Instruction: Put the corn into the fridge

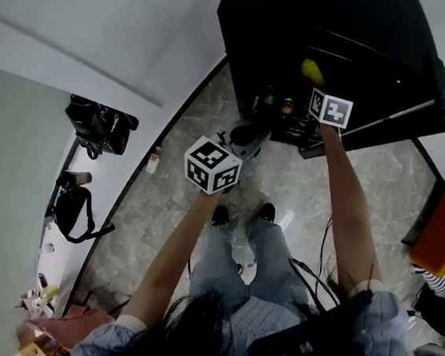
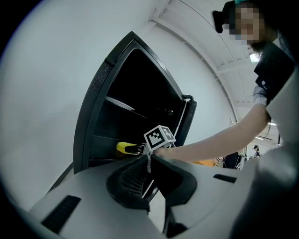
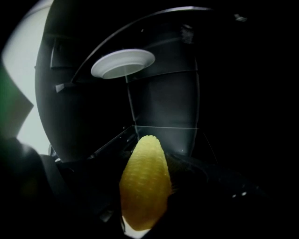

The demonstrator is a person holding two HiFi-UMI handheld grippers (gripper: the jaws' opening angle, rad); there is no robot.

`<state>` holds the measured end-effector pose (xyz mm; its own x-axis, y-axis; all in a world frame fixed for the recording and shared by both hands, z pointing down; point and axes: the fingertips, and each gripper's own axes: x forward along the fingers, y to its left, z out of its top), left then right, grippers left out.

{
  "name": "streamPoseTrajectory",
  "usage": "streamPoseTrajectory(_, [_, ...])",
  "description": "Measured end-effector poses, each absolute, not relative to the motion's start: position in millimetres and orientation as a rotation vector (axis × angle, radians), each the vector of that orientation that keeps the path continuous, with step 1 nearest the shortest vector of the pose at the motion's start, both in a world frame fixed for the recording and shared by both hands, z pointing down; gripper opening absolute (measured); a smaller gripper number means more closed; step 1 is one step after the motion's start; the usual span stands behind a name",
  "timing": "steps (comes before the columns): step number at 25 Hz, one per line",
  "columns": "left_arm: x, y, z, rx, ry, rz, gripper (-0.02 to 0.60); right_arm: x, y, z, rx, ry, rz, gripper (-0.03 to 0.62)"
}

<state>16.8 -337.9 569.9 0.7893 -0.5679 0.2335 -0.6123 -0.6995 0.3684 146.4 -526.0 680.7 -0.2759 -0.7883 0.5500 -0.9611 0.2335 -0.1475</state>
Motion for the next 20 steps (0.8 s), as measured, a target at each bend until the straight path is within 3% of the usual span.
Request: streamPoseTrajectory(20, [13.4, -343.0, 586.7, 2.499, -0.906, 0.180, 0.011, 140.0, -567.0, 703.3, 1.465, -2.010, 0.596, 0.247])
